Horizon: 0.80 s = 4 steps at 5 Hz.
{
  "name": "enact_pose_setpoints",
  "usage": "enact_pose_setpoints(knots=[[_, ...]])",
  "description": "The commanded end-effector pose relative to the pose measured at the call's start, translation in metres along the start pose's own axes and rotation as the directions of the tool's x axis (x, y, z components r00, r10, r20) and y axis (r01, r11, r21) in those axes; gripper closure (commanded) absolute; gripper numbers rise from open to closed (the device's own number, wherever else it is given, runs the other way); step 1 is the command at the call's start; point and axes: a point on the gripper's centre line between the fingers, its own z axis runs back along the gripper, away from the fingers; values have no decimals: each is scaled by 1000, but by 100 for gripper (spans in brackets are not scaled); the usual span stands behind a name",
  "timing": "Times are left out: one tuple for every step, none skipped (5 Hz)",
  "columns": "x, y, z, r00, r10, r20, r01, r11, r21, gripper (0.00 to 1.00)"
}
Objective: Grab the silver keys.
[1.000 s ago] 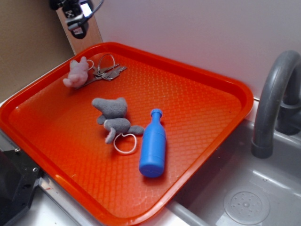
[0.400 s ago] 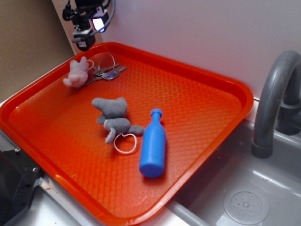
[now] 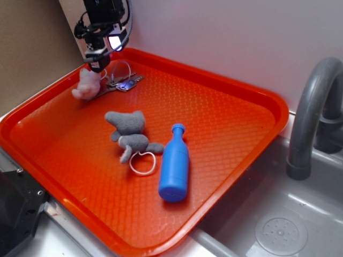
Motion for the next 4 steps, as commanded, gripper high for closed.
enact_pose_setpoints(knots=[[22,3,-12,997,-73,6,73,997,25,0],[27,5,-23,997,-82,2,82,997,-3,0],[31,4,-26,995,-95,8,95,995,-10,13],[34,3,-24,994,-106,13,107,994,-16,100]])
